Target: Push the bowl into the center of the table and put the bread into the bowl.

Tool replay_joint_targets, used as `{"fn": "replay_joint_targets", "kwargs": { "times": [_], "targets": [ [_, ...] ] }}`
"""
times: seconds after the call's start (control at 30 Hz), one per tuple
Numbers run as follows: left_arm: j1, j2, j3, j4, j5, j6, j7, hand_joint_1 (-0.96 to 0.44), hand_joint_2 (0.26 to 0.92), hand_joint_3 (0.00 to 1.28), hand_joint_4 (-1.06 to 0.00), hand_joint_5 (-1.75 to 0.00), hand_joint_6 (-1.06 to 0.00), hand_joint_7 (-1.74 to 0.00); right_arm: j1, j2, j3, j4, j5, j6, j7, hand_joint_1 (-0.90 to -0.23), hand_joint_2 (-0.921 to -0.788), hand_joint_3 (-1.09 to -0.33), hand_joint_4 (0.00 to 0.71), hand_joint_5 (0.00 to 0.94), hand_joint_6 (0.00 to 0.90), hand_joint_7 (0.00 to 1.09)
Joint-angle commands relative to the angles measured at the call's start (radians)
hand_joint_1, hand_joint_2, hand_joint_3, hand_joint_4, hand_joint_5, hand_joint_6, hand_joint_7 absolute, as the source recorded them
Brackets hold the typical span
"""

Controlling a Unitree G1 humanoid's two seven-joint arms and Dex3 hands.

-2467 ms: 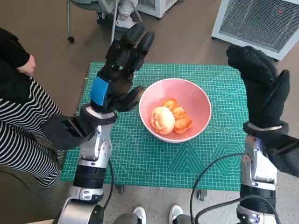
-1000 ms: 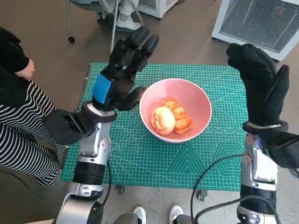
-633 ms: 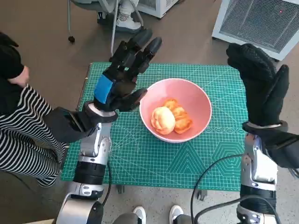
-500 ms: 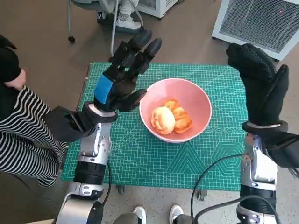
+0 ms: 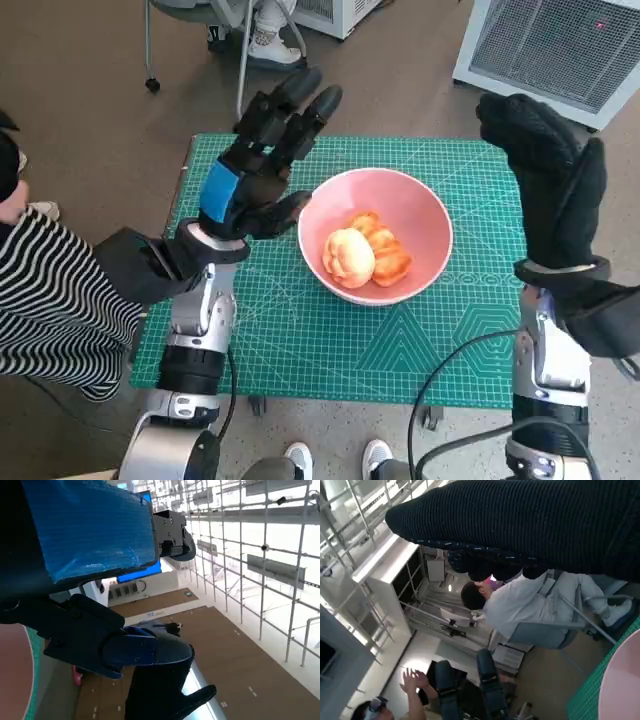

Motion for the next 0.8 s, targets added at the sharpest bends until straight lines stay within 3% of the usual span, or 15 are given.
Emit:
{"fn": "replay_joint_targets", "kwargs": {
  "times": [0.03,0.8],
  "targets": [
    [-0.015,0.005,0.005,0.014,0.026,-0.031,0.015,-0.72,0.921,0.36,-0.11,-0.16,0.0,-0.52,-0.006,-0.008,0.004,0.044,-0.001,-0.009,0.013,-0.787,-0.921,-0.819,0.144,0.005,0.046,0.48],
    [-0.022,0.022,0.013,0.041,0.053,-0.077,0.041,-0.72,0.921,0.37,-0.08,-0.19,0.0,-0.5,-0.026,0.006,0.026,0.122,0.009,-0.046,0.044,-0.802,-0.921,-0.734,0.173,0.011,0.078,0.48]
  ]
}}
